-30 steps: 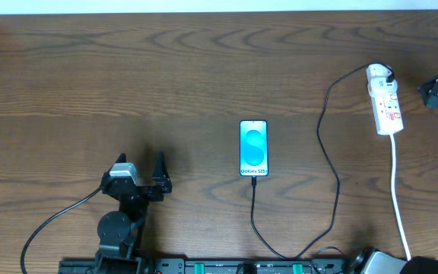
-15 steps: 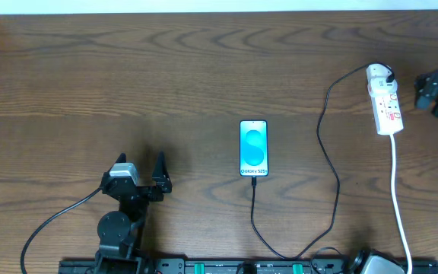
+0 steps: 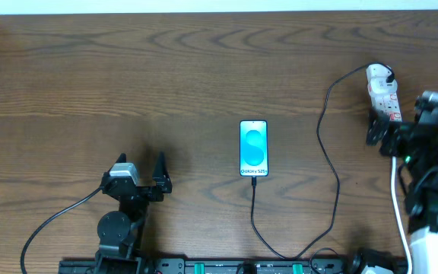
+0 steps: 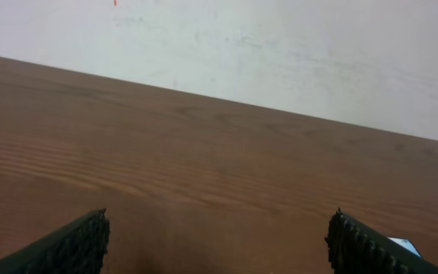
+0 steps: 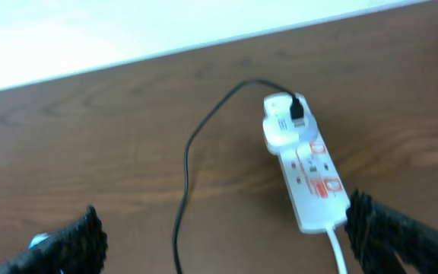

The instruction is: Plug charger to phone and switch on socket

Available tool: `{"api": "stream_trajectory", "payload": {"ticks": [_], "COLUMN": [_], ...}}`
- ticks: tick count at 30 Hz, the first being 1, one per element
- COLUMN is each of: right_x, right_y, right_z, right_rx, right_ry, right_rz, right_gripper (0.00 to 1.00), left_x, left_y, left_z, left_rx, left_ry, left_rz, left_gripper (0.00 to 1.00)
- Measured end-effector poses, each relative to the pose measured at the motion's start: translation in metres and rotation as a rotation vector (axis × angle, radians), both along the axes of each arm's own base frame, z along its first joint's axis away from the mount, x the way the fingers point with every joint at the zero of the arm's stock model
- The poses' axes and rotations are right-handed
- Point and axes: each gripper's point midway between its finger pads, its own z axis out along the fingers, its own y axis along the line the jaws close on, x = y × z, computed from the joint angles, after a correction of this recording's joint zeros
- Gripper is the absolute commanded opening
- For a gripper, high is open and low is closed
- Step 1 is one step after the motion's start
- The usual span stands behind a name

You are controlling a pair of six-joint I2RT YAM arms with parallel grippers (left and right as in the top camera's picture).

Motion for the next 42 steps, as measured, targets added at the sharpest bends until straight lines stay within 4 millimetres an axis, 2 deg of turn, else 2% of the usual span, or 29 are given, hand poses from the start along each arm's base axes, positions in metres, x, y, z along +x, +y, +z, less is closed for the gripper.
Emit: {"api": "stream_trajectory", "payload": {"ticks": [5,8,14,29,33,39,42], "right_x": [-0.022,-0.032,-0.043,-0.060,-0.061,-0.064,-0.065], "right_y": [0.006,0.010,0.013,0.020,0.020,0.022,0.023], "right_z": [-0.037,-0.049,-0.059,-0.090,-0.083,-0.060,-0.058], "right_rx": [-0.007,-0.019,-0.051,-0.081,-0.092,-0.121,-0.122], "right_ry": [-0.026,-0.061,-0.170,-0.281,-0.317,-0.416,-0.423], "right_rz": [-0.001,-0.001,0.000,0.008,0.008,0.012,0.017], "right_gripper": [0.99,0.99,0.99,0.99,0.99,0.99,0.99], "left_x": [0.000,0.000,0.000,0.000,0.000,0.000,0.000], "left_y": [0.000,0.000,0.000,0.000,0.000,0.000,0.000], "left_z": [0.000,0.000,0.000,0.000,0.000,0.000,0.000], "left_rx": [0.000,0.000,0.000,0.000,0.000,0.000,0.000], "left_ry": [0.000,0.000,0.000,0.000,0.000,0.000,0.000], "left_rz": [0.000,0.000,0.000,0.000,0.000,0.000,0.000], "left_gripper": [0.91,0.91,0.91,0.91,0.91,0.91,0.91]}}
